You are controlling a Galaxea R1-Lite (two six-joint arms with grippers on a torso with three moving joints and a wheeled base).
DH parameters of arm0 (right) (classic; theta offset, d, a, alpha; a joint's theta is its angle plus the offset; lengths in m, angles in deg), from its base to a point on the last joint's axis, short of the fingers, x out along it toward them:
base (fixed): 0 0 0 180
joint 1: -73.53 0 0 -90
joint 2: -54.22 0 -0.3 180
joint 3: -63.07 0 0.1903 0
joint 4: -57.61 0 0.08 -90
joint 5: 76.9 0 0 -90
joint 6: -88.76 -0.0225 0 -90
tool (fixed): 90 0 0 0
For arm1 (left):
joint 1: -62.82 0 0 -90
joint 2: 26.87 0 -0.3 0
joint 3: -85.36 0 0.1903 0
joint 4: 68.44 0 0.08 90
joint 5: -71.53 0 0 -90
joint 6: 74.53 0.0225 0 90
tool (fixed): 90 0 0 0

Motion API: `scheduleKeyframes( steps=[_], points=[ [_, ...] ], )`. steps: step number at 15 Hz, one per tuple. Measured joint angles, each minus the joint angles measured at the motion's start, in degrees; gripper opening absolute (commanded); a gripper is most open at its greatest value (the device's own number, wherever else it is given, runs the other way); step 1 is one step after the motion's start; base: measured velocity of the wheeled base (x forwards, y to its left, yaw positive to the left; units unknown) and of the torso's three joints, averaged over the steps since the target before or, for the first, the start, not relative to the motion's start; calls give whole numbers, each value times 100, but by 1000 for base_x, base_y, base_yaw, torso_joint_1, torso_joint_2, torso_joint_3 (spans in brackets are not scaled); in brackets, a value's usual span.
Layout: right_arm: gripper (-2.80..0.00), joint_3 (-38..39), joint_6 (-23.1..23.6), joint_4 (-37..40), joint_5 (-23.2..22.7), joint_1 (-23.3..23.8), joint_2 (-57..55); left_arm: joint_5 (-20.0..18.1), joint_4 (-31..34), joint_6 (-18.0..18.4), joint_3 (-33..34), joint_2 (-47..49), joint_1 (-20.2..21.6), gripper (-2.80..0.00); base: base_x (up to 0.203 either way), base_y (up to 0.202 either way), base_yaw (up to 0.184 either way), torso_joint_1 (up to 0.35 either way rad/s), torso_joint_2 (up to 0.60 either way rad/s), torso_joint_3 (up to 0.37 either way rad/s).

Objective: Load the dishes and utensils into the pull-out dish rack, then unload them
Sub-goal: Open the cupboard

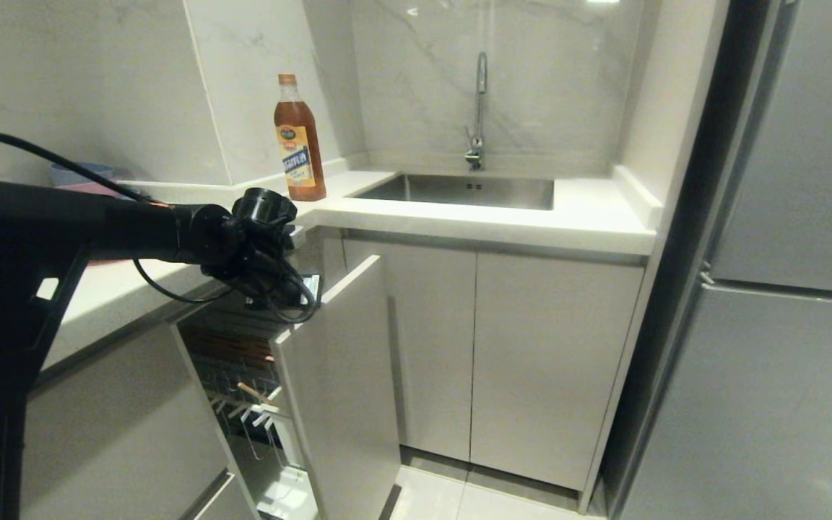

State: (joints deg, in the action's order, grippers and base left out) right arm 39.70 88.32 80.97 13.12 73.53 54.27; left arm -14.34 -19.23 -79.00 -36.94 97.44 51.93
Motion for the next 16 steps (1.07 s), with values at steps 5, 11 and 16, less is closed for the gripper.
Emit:
scheduleKeyframes(
  steps=[5, 11, 16],
  points=[
    [-280, 0, 0, 0, 0, 0, -1, 20, 11, -268, 11, -41, -487, -280, 0, 0, 0, 0, 0, 0],
    [-280, 0, 0, 0, 0, 0, 0, 24, 11, -576, 33, -18, -1033, -280, 0, 0, 0, 0, 0, 0],
    [-280, 0, 0, 0, -2, 0, -1, 18, -2, -688, 11, 17, -1544, -280, 0, 0, 0, 0, 0, 0]
  ],
)
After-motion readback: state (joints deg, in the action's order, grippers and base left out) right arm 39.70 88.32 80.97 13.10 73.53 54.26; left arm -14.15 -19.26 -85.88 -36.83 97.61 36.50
